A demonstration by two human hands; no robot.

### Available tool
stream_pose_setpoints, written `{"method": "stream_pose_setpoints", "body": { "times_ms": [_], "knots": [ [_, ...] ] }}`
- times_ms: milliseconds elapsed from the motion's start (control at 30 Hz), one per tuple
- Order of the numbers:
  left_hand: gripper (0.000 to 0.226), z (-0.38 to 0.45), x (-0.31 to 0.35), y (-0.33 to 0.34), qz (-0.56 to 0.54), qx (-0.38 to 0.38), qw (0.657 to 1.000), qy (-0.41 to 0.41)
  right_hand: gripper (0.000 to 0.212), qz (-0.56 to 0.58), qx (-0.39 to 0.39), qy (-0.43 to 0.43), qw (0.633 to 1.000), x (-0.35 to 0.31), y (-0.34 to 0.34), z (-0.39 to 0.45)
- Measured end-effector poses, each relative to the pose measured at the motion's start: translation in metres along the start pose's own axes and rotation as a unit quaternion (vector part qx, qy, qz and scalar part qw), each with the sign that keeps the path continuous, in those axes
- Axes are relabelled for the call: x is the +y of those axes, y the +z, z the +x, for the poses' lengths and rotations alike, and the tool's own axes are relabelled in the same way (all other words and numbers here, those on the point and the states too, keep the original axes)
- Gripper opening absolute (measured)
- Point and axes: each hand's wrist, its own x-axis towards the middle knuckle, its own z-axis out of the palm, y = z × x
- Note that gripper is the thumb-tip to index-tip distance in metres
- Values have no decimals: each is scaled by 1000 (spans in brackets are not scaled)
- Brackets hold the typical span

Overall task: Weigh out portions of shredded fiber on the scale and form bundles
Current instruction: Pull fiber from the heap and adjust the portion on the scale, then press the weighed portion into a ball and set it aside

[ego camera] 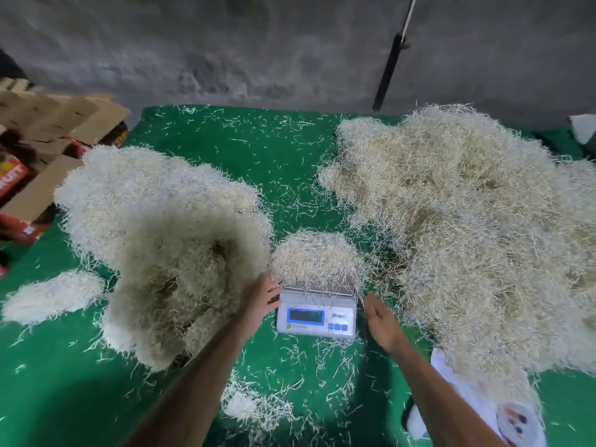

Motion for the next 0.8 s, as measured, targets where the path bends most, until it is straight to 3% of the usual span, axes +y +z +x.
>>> {"method": "stream_pose_setpoints", "body": {
  "times_ms": [100, 200, 300, 367, 500, 800],
  "knots": [
    [47, -9, -30, -8, -2, 27, 1000, -6, 49, -38, 2, -44, 998, 20, 23, -24],
    [35, -22, -83, -27, 46, 52, 997, -25, 51, -146, 28, -85, 985, 44, 49, -48],
    [24, -43, -144, -48, 169, 67, 983, 24, 60, -225, 75, -98, 966, 58, 76, -74],
    [20, -56, -170, -57, 175, 61, 982, 44, 65, -256, 84, -88, 959, 64, 94, -88],
    [17, -69, -179, -61, 166, 48, 983, 56, 75, -305, 71, -59, 948, 74, 125, -115],
    [16, -75, -189, -61, 174, 65, 980, 66, 76, -339, 54, -60, 937, 92, 136, -132]
  ]
}}
